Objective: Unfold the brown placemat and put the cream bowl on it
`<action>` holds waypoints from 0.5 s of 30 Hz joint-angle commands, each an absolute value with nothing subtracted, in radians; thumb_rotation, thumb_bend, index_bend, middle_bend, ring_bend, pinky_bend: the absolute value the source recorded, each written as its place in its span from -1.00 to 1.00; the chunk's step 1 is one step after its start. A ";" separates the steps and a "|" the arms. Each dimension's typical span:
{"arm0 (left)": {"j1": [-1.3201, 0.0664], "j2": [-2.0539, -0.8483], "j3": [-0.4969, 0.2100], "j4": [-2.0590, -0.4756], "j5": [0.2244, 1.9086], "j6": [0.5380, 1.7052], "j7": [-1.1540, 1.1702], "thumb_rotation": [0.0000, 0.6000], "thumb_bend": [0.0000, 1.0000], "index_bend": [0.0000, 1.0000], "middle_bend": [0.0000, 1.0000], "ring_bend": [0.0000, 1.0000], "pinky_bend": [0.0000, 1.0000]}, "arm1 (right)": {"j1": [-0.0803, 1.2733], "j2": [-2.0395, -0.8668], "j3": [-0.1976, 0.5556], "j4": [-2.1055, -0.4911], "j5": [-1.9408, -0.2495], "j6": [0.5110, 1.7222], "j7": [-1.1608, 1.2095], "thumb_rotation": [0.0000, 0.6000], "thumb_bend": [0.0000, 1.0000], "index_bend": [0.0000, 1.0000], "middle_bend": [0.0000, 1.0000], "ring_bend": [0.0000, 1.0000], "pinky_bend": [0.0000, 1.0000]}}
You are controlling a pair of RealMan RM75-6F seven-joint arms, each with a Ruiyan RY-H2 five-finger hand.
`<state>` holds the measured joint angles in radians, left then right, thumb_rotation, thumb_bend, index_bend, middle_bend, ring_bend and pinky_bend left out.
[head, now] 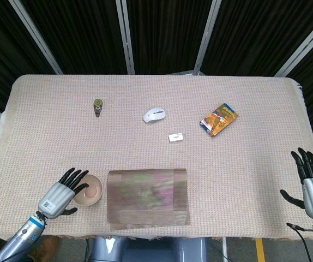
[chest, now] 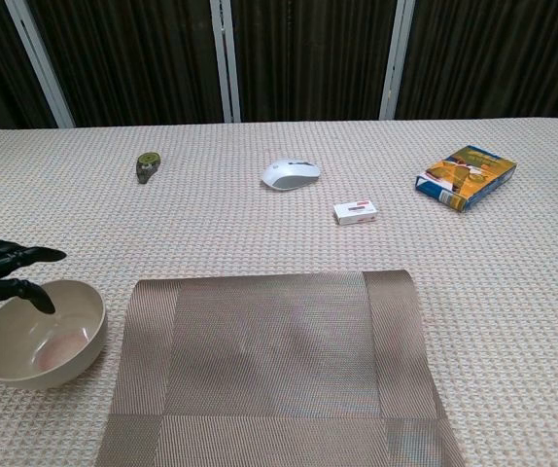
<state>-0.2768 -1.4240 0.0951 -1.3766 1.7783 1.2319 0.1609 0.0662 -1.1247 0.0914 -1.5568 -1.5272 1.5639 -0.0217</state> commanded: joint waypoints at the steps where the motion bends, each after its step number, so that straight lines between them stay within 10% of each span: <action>1: -0.285 -1.452 0.092 -1.365 1.756 1.211 0.186 1.00 -0.80 -0.36 -1.00 -1.00 -1.00 | 0.063 -1.116 0.093 -1.559 -1.521 1.562 0.001 1.00 -1.00 -1.00 -1.00 -1.00 -1.00; 15: -0.292 -1.466 0.099 -1.343 1.726 1.225 0.181 1.00 -0.11 0.17 -1.00 -1.00 -1.00 | 0.065 -1.112 0.093 -1.560 -1.515 1.549 0.009 1.00 -1.00 -1.00 -1.00 -1.00 -1.00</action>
<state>-0.2912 -1.4669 0.0993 -1.3444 1.7267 1.2224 0.1831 0.0645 -1.1114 0.0932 -1.5597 -1.5148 1.5493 0.0099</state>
